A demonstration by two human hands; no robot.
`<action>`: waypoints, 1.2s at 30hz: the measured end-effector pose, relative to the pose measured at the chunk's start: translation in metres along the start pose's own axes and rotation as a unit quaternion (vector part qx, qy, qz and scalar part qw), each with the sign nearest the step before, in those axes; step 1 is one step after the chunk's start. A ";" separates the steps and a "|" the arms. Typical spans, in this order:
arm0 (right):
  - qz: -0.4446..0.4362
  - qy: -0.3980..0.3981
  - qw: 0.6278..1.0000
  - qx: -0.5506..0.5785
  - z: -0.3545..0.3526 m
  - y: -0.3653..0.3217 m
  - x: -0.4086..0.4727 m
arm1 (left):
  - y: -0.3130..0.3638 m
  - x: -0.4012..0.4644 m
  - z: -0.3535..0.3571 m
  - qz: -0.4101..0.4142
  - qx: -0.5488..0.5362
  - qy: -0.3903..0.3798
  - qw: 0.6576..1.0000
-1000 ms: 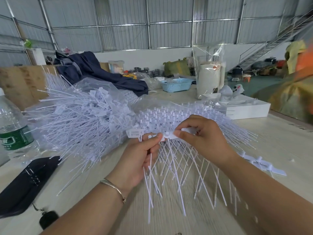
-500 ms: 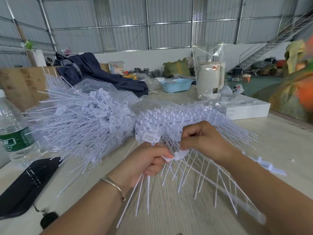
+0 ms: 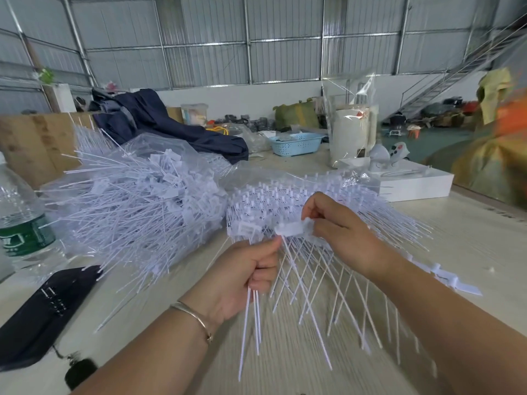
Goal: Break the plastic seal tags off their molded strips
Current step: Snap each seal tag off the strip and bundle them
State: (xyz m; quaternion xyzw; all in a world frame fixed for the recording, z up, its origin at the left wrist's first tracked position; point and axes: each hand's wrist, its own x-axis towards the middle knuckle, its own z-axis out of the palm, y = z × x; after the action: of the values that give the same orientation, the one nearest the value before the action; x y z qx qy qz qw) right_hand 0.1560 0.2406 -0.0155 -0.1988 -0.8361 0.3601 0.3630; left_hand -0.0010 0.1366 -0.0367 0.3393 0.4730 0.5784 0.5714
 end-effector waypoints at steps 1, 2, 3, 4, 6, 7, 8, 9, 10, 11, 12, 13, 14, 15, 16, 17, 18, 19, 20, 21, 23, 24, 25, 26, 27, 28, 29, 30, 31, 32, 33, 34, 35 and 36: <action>-0.017 0.006 0.999 -0.037 0.001 0.001 0.000 | 0.000 0.001 0.000 -0.004 -0.021 0.008 1.000; -0.040 0.010 0.996 -0.081 0.003 0.002 0.000 | 0.000 0.001 0.000 -0.003 -0.039 0.017 0.999; -0.062 0.016 0.990 -0.125 0.004 0.001 0.000 | 0.001 0.001 0.000 0.004 -0.050 0.028 0.998; -0.082 0.027 0.983 -0.161 0.005 0.000 0.000 | 0.001 0.001 -0.001 0.013 -0.052 0.037 0.998; -0.104 0.052 0.979 -0.169 0.005 0.000 0.001 | 0.002 0.000 -0.004 0.043 -0.013 0.050 0.998; -0.106 0.062 0.980 -0.154 0.004 -0.001 0.001 | 0.002 0.000 -0.004 0.059 0.017 0.051 0.997; -0.107 0.070 0.982 -0.139 0.004 -0.001 0.001 | 0.002 -0.001 -0.004 0.073 0.041 0.052 0.995; -0.105 0.075 0.984 -0.124 0.003 -0.002 0.001 | 0.002 -0.001 -0.004 0.082 0.054 0.052 0.994; -0.103 0.076 0.985 -0.115 0.003 -0.002 0.001 | 0.001 -0.001 -0.004 0.089 0.059 0.055 0.993; -0.103 0.071 0.986 -0.112 0.003 -0.002 0.001 | 0.000 -0.001 -0.003 0.095 0.060 0.060 0.992; -0.107 0.064 0.985 -0.117 0.004 -0.002 0.000 | -0.001 -0.001 -0.002 0.102 0.057 0.066 0.991; -0.116 0.055 0.983 -0.130 0.005 -0.002 0.000 | -0.001 0.000 -0.002 0.110 0.049 0.076 0.990; -0.128 0.049 0.980 -0.146 0.005 -0.001 0.000 | -0.001 0.000 -0.002 0.116 0.035 0.089 0.989; -0.135 0.047 0.977 -0.157 0.005 -0.001 0.001 | -0.001 0.000 -0.003 0.120 0.017 0.098 0.988; -0.132 0.052 0.977 -0.158 0.005 -0.001 0.001 | 0.001 0.000 -0.004 0.121 -0.001 0.100 0.988; -0.121 0.058 0.980 -0.146 0.003 0.000 0.001 | 0.001 0.000 -0.005 0.121 -0.016 0.087 0.989; -0.103 0.062 0.986 -0.112 0.001 0.000 0.001 | 0.002 -0.001 -0.005 0.119 -0.033 0.064 0.990; -0.084 0.062 0.993 -0.063 0.000 0.000 0.001 | 0.003 -0.002 -0.005 0.117 -0.050 0.036 0.991; -0.065 0.053 0.996 -0.013 -0.001 -0.001 0.000 | 0.004 -0.003 -0.005 0.113 -0.067 0.011 0.991; -0.049 0.036 0.998 0.028 -0.002 -0.002 0.000 | 0.004 -0.003 -0.005 0.107 -0.085 -0.011 0.991; -0.025 -0.002 0.997 0.079 0.000 -0.003 0.000 | 0.004 -0.003 -0.005 0.091 -0.117 -0.043 0.988; -0.015 -0.018 0.995 0.100 0.001 -0.004 0.000 | 0.004 -0.004 -0.005 0.081 -0.131 -0.057 0.987; -0.003 -0.033 0.992 0.125 0.002 -0.005 -0.001 | 0.004 -0.004 -0.004 0.072 -0.138 -0.070 0.985; 0.007 -0.048 0.987 0.151 0.002 -0.006 -0.001 | 0.005 -0.004 -0.003 0.065 -0.143 -0.086 0.984; 0.014 -0.062 0.983 0.171 0.003 -0.007 -0.002 | 0.005 -0.005 -0.003 0.059 -0.147 -0.106 0.982; 0.020 -0.074 0.980 0.184 0.004 -0.007 -0.002 | 0.007 -0.006 -0.001 0.056 -0.140 -0.135 0.979; 0.024 -0.085 0.977 0.196 0.005 -0.007 -0.002 | 0.007 -0.007 0.000 0.058 -0.124 -0.166 0.977; 0.024 -0.094 0.973 0.210 0.005 -0.007 -0.002 | 0.007 -0.008 0.002 0.057 -0.104 -0.190 0.975; 0.024 -0.103 0.969 0.223 0.006 -0.006 -0.002 | 0.006 -0.008 0.003 0.048 -0.095 -0.199 0.974; 0.024 -0.108 0.967 0.229 0.007 -0.005 -0.002 | 0.004 -0.008 0.004 0.030 -0.098 -0.190 0.976; 0.025 -0.110 0.967 0.230 0.007 -0.005 -0.002 | 0.001 -0.006 0.005 0.014 -0.098 -0.175 0.980; 0.025 -0.110 0.967 0.228 0.008 -0.004 -0.001 | -0.002 -0.005 0.006 0.000 -0.086 -0.159 0.984; 0.025 -0.107 0.968 0.225 0.008 -0.003 -0.001 | -0.004 -0.004 0.007 -0.009 -0.069 -0.144 0.987; 0.025 -0.102 0.969 0.224 0.008 -0.003 -0.001 | -0.006 -0.004 0.008 -0.018 -0.050 -0.129 0.990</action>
State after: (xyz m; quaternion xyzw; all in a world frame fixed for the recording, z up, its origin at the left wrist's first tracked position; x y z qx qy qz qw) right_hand 0.1502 0.2344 -0.0180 -0.0954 -0.7615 0.5656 0.3018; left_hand 0.0089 0.1333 -0.0392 0.3739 0.3721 0.5420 0.6542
